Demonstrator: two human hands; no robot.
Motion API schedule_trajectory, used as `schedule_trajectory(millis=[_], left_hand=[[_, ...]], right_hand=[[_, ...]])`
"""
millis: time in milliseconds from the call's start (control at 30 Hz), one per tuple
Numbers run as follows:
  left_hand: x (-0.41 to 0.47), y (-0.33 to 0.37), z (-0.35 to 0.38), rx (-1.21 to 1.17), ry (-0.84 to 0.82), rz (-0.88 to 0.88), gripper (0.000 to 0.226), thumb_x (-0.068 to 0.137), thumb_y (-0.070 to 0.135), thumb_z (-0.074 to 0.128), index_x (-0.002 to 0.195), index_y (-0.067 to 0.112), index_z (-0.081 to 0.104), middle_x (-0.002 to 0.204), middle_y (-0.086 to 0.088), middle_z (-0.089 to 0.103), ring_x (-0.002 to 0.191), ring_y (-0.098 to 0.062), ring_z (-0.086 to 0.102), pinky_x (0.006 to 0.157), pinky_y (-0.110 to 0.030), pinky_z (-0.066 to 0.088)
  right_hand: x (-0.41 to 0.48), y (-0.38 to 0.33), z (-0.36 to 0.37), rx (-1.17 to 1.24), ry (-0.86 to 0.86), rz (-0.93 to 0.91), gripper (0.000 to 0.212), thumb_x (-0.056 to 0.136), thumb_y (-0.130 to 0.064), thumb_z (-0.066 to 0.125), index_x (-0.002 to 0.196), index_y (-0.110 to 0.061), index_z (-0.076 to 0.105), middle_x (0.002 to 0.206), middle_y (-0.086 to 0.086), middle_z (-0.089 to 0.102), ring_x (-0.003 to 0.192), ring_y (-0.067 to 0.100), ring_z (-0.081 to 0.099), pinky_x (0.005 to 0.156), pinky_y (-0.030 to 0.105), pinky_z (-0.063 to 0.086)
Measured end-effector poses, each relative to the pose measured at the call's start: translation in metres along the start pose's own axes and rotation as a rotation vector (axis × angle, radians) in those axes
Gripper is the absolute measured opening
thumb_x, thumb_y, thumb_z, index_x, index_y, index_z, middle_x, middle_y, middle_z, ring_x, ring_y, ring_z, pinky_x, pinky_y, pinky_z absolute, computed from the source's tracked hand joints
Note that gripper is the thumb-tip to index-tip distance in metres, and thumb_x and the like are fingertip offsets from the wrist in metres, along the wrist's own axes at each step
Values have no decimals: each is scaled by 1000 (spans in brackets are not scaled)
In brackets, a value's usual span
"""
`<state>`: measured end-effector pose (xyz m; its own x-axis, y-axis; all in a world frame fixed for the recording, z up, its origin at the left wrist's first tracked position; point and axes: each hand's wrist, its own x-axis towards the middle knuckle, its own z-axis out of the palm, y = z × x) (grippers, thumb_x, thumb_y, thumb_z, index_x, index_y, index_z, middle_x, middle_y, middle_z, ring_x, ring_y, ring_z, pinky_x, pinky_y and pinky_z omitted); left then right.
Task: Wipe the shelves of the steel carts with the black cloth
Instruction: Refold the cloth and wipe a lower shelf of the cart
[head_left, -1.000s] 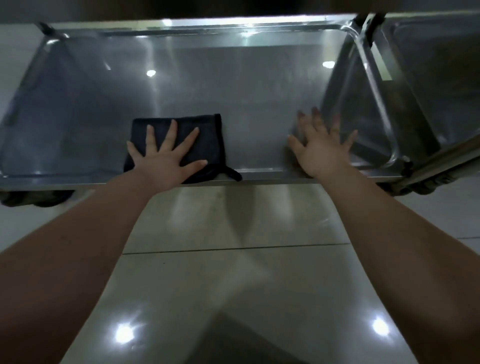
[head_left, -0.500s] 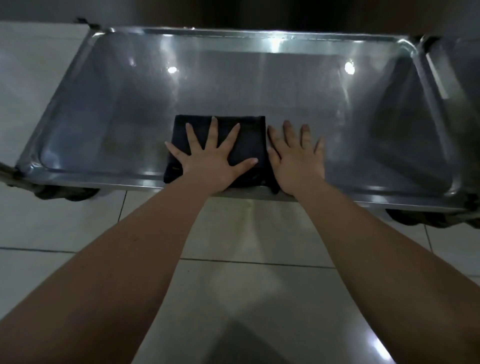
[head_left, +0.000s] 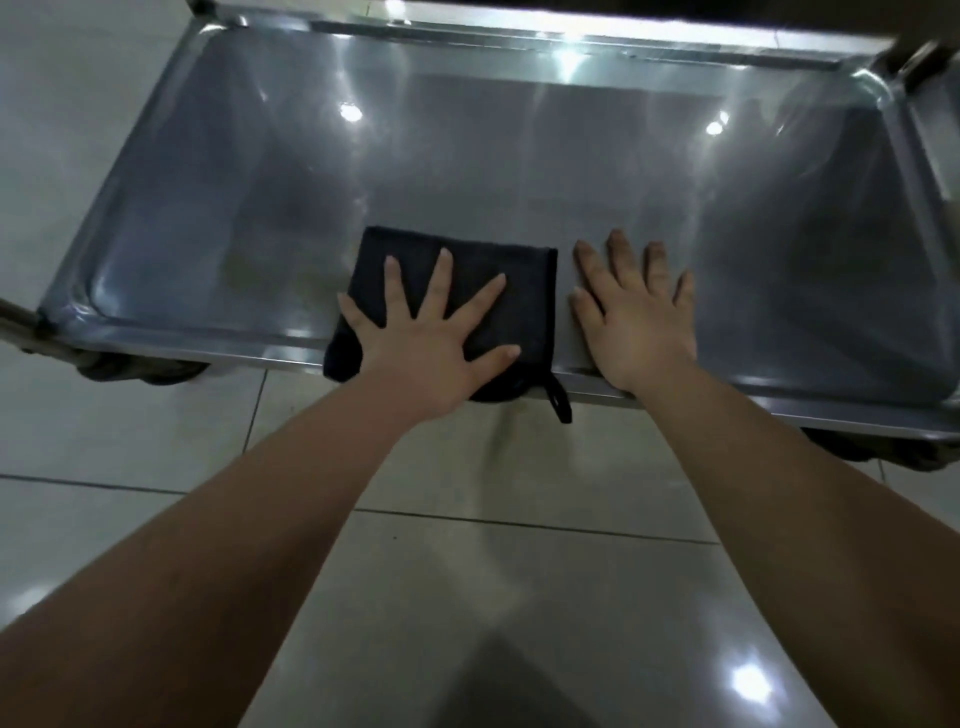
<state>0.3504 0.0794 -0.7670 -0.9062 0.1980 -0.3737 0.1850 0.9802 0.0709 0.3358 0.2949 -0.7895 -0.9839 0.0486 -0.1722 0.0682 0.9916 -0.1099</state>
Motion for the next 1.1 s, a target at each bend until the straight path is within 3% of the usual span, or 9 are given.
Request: schedule_trajectory(millis=[167,333,467,600,767,1100], left_hand=[[3,-33,-7,-33,-61,-42,81,75,90,22,139,64,-20,156,17,-31,145,-33,-27,108,-73,-10],[28,-92,-19,-139,25,-239,82,74,90,27,142,64,-11,159,16,-25,146,-32,-23,108,-72,-10],[31,-95,-17,-103,63,-275,81,75,90,25,142,64,-12,160,13,-24,145,-37,-23,106,-74,-11],[32,-49,-11,-99,94,-226,81,78,89,24,144,60,-13,160,7,-26,143,-45,-24,102,-78,-12],[34,24,-7,-7,62,-12,84,79,88,24,146,56,-15,160,2,-28,140,-47,-28,98,-81,-11],[23,-71,-5,-68,124,-93,86,73,91,25,145,60,-9,162,12,-19,146,-35,-23,107,-74,-10]], right_hand=[[-1,1,-1,1,16,-20,54,102,-52,17,154,-41,3,164,-6,-3,149,29,-7,117,56,-4],[0,0,0,-2,8,-19,55,101,-52,17,153,-42,4,164,-5,-2,149,31,-7,117,56,-6],[0,-4,1,-38,11,-12,55,102,-51,15,154,-41,0,164,-4,-4,149,32,-8,117,58,-6],[-1,-6,3,-57,9,-6,55,101,-51,13,154,-41,-1,164,-4,-3,149,33,-7,116,60,-4],[1,-2,0,-20,12,-4,53,103,-48,17,154,-40,3,164,-5,-1,149,31,-7,115,61,-4],[-2,-5,-2,-39,2,2,54,102,-51,14,154,-41,4,164,-5,0,149,31,-5,116,57,-6]])
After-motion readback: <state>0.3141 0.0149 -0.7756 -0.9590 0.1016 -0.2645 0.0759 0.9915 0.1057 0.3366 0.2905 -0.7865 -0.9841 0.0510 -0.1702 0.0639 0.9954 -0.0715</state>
